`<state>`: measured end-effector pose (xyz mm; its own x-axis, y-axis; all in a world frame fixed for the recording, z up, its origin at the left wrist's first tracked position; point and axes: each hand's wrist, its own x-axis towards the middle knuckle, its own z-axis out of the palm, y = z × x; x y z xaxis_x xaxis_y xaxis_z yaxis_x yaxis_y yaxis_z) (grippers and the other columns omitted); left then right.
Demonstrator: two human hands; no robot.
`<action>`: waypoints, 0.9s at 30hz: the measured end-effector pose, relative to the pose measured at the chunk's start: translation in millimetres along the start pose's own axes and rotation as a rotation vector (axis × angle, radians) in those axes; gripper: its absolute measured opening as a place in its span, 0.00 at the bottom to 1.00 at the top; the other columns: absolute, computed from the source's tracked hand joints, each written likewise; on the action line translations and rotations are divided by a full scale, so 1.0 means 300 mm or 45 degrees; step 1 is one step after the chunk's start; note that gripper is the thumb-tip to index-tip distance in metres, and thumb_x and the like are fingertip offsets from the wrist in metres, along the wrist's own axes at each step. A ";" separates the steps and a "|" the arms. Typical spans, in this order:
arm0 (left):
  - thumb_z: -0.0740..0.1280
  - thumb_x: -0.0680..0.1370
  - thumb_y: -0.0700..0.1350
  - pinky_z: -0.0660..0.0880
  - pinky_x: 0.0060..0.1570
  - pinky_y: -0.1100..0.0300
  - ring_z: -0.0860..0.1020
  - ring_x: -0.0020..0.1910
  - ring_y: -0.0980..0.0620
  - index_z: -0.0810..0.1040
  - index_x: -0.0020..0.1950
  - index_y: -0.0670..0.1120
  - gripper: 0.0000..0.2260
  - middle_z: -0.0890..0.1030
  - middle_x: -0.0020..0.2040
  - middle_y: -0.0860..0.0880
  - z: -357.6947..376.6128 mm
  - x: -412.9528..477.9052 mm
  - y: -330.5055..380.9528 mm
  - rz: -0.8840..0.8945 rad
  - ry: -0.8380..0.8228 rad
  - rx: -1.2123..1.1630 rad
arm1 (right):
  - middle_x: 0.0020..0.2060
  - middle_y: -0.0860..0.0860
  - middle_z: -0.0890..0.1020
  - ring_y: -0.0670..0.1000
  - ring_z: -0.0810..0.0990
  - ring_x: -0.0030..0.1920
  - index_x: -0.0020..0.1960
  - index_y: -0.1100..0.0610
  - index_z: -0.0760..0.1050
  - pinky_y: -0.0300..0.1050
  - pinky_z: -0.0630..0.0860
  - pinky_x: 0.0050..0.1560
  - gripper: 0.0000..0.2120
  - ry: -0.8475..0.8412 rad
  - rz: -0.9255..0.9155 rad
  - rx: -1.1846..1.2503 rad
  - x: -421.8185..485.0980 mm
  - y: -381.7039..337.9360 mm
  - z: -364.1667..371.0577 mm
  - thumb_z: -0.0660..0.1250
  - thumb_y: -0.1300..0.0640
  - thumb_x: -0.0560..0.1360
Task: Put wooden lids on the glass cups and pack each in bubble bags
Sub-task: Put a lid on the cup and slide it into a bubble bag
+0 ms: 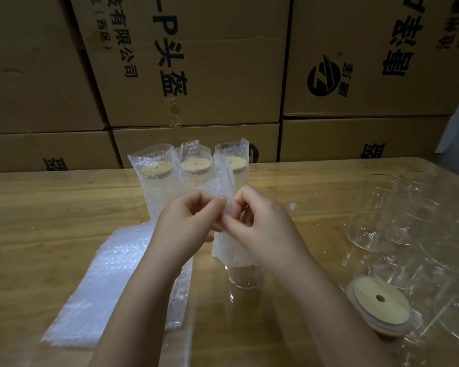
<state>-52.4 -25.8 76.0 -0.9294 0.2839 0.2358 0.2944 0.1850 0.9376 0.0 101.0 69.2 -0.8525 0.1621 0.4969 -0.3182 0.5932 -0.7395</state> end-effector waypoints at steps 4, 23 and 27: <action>0.66 0.76 0.41 0.75 0.29 0.68 0.81 0.32 0.59 0.79 0.40 0.44 0.05 0.82 0.32 0.53 -0.018 0.006 0.001 -0.030 0.030 -0.044 | 0.29 0.37 0.75 0.39 0.70 0.29 0.37 0.48 0.70 0.31 0.67 0.30 0.11 -0.095 0.019 0.169 -0.002 -0.010 -0.021 0.69 0.50 0.74; 0.69 0.76 0.46 0.75 0.32 0.65 0.80 0.35 0.57 0.79 0.40 0.46 0.06 0.81 0.35 0.50 -0.011 -0.005 0.018 -0.010 -0.067 -0.226 | 0.27 0.38 0.73 0.40 0.69 0.28 0.34 0.48 0.66 0.31 0.66 0.29 0.15 -0.071 -0.007 0.140 -0.007 -0.022 -0.008 0.71 0.49 0.73; 0.71 0.70 0.49 0.75 0.32 0.67 0.78 0.31 0.57 0.78 0.40 0.44 0.08 0.79 0.32 0.50 -0.039 -0.004 0.027 -0.015 -0.077 -0.392 | 0.26 0.40 0.72 0.39 0.68 0.27 0.36 0.50 0.68 0.31 0.66 0.29 0.14 -0.044 0.073 0.287 -0.007 -0.030 -0.020 0.69 0.47 0.74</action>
<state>-51.6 -35.5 86.3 -0.9147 0.3406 0.2173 0.1937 -0.1023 0.9757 7.2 100.1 77.5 -0.8843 0.1611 0.4383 -0.3501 0.3923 -0.8506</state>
